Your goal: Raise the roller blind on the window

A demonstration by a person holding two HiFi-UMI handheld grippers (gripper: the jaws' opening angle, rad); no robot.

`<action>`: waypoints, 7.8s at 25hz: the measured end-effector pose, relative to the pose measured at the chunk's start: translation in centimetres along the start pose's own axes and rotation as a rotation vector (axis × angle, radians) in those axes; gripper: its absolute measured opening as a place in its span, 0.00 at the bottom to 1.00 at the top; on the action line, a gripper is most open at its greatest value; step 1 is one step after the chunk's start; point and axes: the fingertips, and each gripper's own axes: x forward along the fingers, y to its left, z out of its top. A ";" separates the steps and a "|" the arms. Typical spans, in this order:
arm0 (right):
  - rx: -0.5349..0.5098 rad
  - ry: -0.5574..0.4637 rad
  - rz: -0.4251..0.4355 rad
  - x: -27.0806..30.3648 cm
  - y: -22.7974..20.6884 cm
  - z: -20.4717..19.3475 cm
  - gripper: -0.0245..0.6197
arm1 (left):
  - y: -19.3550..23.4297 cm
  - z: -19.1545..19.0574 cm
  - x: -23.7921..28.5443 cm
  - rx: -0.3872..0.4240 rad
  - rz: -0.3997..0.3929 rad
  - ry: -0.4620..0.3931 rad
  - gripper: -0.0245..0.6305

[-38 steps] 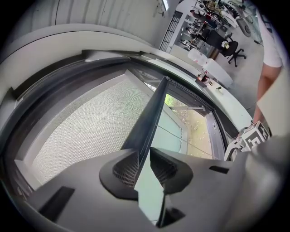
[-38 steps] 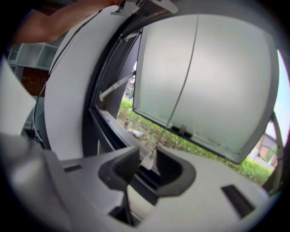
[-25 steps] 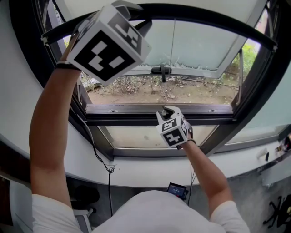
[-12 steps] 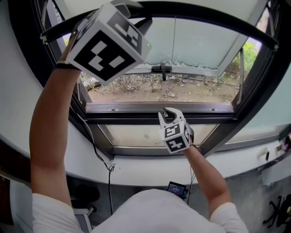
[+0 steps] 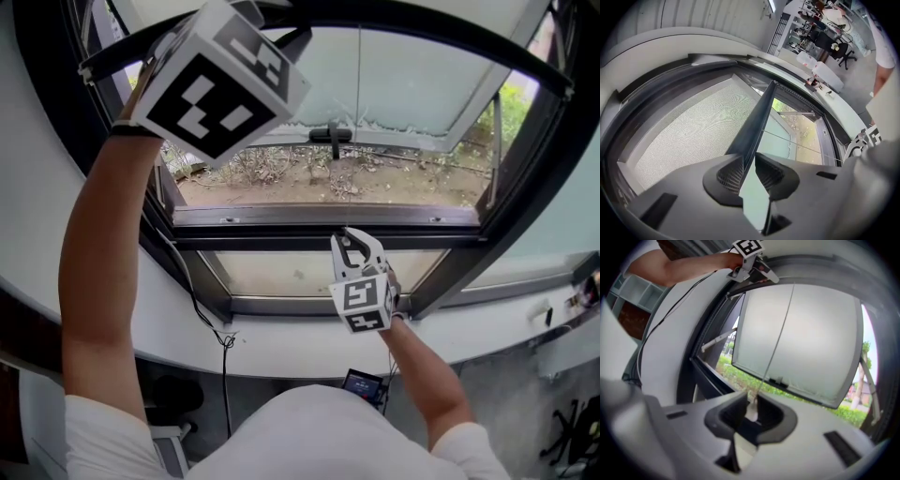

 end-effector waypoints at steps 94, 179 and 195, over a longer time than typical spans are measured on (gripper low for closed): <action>-0.079 -0.037 -0.044 -5.2 -1.9 6.2 0.16 | -23.1 -11.8 -11.0 -0.946 -0.164 -0.151 0.16; -0.137 -0.303 -0.194 -9.1 -9.3 20.8 0.15 | -27.2 -12.6 -11.2 -1.066 -0.291 -0.127 0.16; -0.183 -0.346 -0.215 -9.7 -9.7 23.5 0.15 | -27.4 -12.7 -11.6 -1.074 -0.294 -0.124 0.16</action>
